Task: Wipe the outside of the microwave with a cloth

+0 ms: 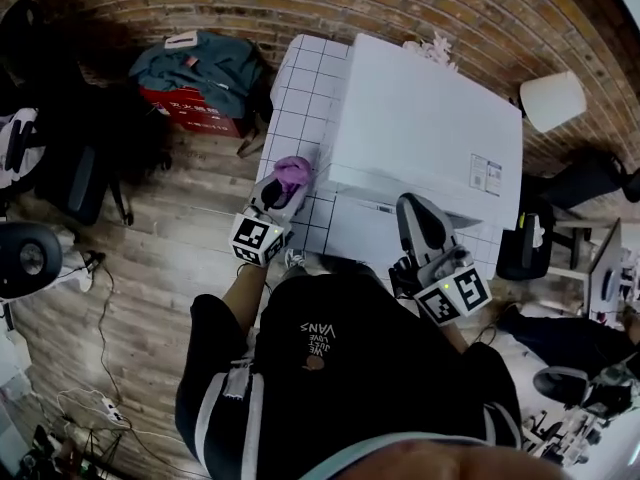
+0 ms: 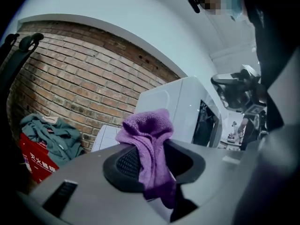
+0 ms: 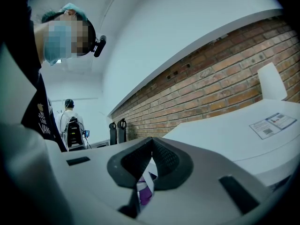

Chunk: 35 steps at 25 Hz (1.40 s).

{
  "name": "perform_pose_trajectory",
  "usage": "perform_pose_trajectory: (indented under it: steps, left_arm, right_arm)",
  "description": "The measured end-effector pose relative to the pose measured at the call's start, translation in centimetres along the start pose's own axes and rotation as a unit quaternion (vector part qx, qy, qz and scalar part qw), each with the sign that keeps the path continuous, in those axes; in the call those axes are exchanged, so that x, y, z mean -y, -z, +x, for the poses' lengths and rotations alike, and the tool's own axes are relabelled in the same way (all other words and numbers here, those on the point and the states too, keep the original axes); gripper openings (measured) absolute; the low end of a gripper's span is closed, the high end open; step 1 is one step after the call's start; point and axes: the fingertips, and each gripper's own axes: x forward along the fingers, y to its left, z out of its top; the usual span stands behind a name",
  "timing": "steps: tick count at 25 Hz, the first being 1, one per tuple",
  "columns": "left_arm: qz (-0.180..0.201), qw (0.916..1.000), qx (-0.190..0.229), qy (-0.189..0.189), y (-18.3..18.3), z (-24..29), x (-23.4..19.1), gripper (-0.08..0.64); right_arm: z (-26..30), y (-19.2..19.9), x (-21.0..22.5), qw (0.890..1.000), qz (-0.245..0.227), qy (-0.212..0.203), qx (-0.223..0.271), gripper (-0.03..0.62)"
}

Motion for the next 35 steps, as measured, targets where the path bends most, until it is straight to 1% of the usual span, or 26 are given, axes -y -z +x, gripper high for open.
perform_pose_trajectory:
  steps: [5, 7, 10, 13, 16, 22, 26, 29, 35]
  left_arm:
    - [-0.023, 0.9997, -0.004, 0.011, 1.5, -0.4, 1.5, 0.132]
    - [-0.036, 0.9993, -0.004, 0.011, 1.8, 0.1, 1.0, 0.132]
    - [-0.035, 0.9992, -0.010, 0.019, 1.7, 1.6, -0.1, 0.132]
    - [-0.021, 0.9992, -0.017, 0.031, 1.2, 4.3, -1.7, 0.132]
    - [-0.009, 0.9991, -0.025, 0.033, 0.4, 7.9, -3.9, 0.132]
    - [-0.020, 0.9984, -0.044, 0.029, -1.0, 14.7, -8.1, 0.132]
    - [-0.024, 0.9971, -0.063, 0.035, -1.7, 18.3, -10.0, 0.132]
    - [-0.022, 0.9966, -0.073, 0.032, -2.3, 20.6, -11.1, 0.132]
    - [-0.018, 0.9962, -0.083, 0.016, -2.9, 22.4, -12.6, 0.132]
  right_arm:
    - [-0.3, 0.0, -0.1, 1.000, 0.000, 0.008, 0.001, -0.003]
    - [-0.4, 0.0, 0.0, 1.000, -0.001, 0.013, 0.001, -0.003]
    - [-0.9, -0.1, 0.5, 1.000, -0.002, 0.027, 0.003, -0.003]
    - [-1.6, -0.3, 1.3, 0.999, -0.002, 0.045, 0.007, -0.003]
    - [-2.4, -0.3, 2.0, 0.998, -0.001, 0.064, 0.011, -0.003]
    - [-4.7, -0.8, 3.9, 0.993, 0.001, 0.114, 0.022, -0.003]
    - [-6.5, -1.0, 5.2, 0.987, 0.002, 0.157, 0.029, -0.002]
    - [-7.4, -1.1, 5.7, 0.983, 0.002, 0.179, 0.031, -0.003]
    - [-8.1, -1.3, 6.2, 0.980, 0.002, 0.197, 0.030, -0.003]
